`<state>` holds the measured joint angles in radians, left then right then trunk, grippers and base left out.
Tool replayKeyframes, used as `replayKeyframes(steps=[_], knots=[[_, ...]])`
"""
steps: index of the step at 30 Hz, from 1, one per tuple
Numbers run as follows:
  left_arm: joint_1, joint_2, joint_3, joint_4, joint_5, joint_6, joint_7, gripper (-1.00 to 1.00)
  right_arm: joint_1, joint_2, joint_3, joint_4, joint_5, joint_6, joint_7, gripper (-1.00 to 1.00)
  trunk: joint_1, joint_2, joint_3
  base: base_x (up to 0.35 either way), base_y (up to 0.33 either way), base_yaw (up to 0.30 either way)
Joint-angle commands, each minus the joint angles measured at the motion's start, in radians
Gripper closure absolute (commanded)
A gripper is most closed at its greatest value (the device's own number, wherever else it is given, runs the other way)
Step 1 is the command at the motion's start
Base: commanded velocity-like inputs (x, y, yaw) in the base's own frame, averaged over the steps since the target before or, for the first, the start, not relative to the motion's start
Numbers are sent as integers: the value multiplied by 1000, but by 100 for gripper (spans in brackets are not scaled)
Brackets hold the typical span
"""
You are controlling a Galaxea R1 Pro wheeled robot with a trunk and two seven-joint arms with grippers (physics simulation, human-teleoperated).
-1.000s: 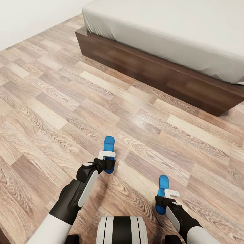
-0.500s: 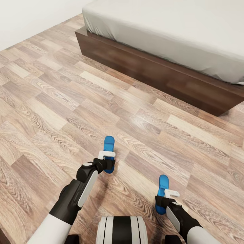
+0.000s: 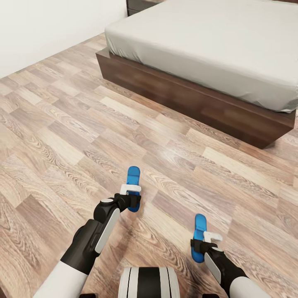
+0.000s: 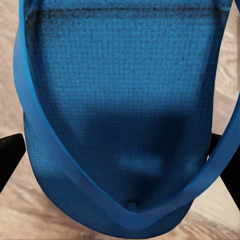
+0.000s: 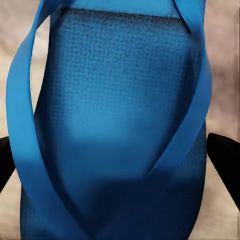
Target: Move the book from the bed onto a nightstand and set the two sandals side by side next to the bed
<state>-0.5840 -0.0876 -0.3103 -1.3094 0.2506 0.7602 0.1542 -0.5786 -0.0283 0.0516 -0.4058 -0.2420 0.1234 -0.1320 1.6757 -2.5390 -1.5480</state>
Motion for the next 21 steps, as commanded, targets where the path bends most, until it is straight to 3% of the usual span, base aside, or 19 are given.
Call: replayKeyframes(steps=[1,21], knots=[[0,0,-1,-1,10,4,10,100,0,-2,5,-3,-9,5,-6,100,-1,0,3,0,0,0],[0,-1,-1,-1,10,4,10,100,0,-4,7,-51,-8,5,-9,100,-10,5,81,0,0,0]])
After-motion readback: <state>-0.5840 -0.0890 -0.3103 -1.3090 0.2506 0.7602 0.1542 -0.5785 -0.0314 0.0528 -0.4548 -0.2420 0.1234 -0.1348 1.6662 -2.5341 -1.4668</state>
